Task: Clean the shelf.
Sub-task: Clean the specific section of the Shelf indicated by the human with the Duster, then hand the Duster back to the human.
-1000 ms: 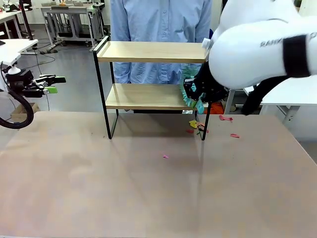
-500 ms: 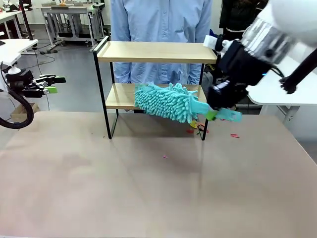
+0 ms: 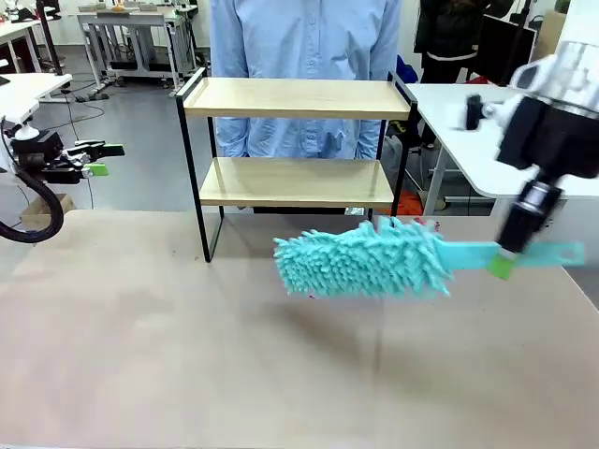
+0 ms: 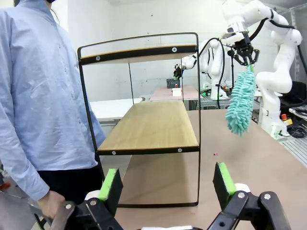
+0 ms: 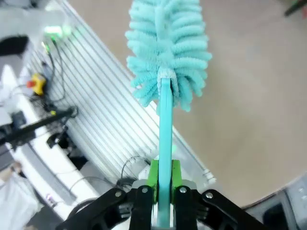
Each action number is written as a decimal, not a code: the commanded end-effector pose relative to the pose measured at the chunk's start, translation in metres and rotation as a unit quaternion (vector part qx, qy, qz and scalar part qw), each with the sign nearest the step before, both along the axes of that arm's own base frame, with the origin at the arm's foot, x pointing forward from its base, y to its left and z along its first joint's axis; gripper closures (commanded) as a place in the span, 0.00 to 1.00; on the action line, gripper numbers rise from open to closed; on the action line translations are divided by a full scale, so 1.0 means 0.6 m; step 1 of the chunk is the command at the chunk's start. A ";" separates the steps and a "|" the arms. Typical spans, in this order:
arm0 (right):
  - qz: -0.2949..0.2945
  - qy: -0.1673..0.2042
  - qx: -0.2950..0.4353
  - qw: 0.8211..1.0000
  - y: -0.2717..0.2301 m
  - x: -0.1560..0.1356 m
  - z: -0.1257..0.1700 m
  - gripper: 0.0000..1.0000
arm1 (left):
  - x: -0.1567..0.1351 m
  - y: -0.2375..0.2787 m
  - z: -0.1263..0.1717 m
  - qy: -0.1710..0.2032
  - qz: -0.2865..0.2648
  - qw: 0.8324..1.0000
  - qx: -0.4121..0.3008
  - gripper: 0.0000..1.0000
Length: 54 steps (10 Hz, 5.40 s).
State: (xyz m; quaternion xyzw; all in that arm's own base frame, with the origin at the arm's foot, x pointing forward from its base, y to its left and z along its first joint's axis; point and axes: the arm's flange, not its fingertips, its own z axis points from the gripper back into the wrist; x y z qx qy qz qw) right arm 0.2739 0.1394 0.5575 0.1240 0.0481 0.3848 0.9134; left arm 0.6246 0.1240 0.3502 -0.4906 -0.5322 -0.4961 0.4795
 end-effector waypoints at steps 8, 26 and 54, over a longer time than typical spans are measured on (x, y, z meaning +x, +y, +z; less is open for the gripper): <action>0.015 0.044 -0.058 0.997 -0.076 -0.071 -0.023 0.87 | -0.003 0.000 0.004 -0.007 -0.003 1.000 0.005 0.00; 0.316 -0.184 0.214 0.906 -0.154 0.165 -0.029 0.87 | -0.401 -0.114 0.062 0.020 0.062 0.998 -0.019 0.00; 0.357 -0.187 0.198 0.893 -0.145 0.179 -0.065 0.87 | -0.560 -0.596 -0.010 -0.005 -0.038 0.999 -0.029 0.00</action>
